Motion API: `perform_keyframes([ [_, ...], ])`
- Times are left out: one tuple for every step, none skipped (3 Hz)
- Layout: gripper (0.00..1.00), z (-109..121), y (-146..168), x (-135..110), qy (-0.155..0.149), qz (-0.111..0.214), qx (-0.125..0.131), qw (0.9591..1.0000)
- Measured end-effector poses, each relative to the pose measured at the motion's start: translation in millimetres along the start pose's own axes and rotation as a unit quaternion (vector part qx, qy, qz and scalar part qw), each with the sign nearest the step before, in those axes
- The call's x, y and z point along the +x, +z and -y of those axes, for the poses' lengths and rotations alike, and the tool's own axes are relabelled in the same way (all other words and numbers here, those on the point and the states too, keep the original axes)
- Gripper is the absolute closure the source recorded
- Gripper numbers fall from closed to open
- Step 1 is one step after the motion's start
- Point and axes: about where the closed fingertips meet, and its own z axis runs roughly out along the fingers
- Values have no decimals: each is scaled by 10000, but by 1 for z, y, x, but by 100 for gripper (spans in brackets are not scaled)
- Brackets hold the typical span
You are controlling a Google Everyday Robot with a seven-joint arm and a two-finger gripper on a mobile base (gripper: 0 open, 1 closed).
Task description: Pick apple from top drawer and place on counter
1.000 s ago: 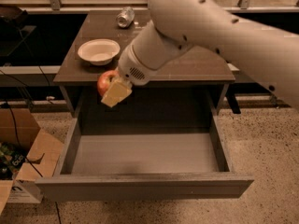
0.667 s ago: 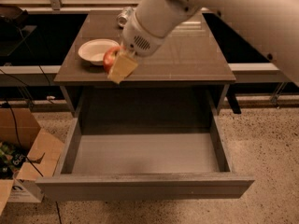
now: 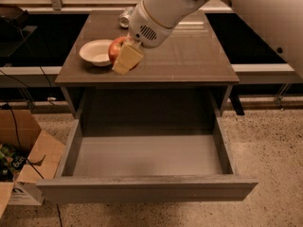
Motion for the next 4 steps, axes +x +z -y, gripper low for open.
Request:
perform_keyframes([
  [100,28,-7,20,298,60,161,9994],
  [100,63,-18,40,464,7,314,9984],
  [100,98,-28,59,650,-38,437,9969],
  [100,128,-24,85,948,-106,493,9942],
])
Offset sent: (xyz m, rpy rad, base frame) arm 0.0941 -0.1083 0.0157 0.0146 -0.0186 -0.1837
